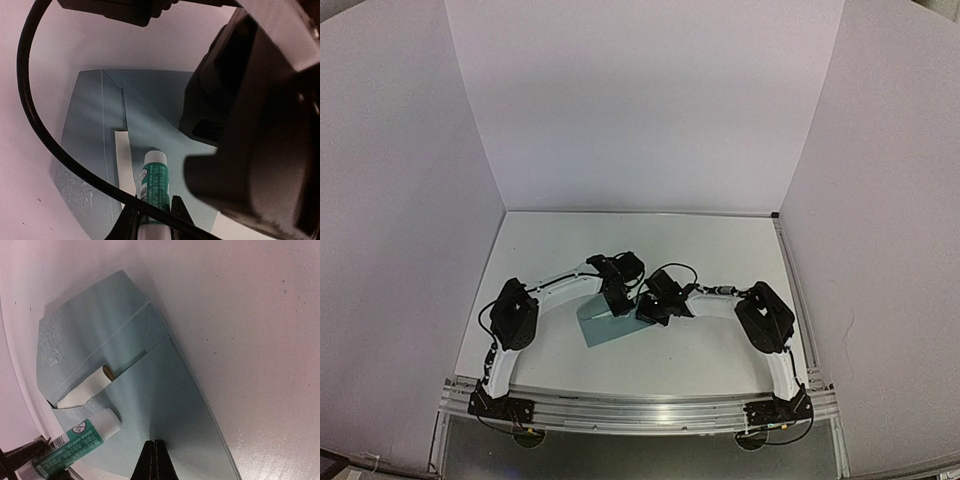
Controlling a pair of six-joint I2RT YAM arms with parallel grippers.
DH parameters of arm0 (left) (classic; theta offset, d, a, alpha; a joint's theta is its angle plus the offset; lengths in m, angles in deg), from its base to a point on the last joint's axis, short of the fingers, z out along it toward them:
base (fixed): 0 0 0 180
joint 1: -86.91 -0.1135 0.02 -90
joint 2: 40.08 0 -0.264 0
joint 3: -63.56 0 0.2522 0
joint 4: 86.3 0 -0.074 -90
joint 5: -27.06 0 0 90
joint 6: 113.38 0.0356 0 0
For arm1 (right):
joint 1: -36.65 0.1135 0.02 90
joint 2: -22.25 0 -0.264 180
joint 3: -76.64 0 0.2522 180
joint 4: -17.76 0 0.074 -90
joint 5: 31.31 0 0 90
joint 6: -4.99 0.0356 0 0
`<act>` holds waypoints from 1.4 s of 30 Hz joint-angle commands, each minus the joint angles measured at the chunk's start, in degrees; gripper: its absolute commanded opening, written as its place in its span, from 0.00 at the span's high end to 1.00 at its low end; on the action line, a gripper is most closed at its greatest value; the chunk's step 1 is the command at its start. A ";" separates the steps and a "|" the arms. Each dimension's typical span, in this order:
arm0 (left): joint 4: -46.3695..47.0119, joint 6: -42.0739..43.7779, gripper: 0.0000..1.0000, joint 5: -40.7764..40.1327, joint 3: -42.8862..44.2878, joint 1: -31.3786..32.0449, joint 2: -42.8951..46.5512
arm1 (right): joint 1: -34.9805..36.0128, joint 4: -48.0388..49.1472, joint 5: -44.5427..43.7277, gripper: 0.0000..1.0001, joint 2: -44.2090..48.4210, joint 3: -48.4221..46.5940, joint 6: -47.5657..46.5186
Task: Place the letter into the envelope and seal it
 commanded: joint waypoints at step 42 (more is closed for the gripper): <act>-10.50 7.41 1.00 -2.57 -5.09 -1.38 6.09 | 1.99 -2.41 -0.21 1.00 -2.57 -0.83 -1.93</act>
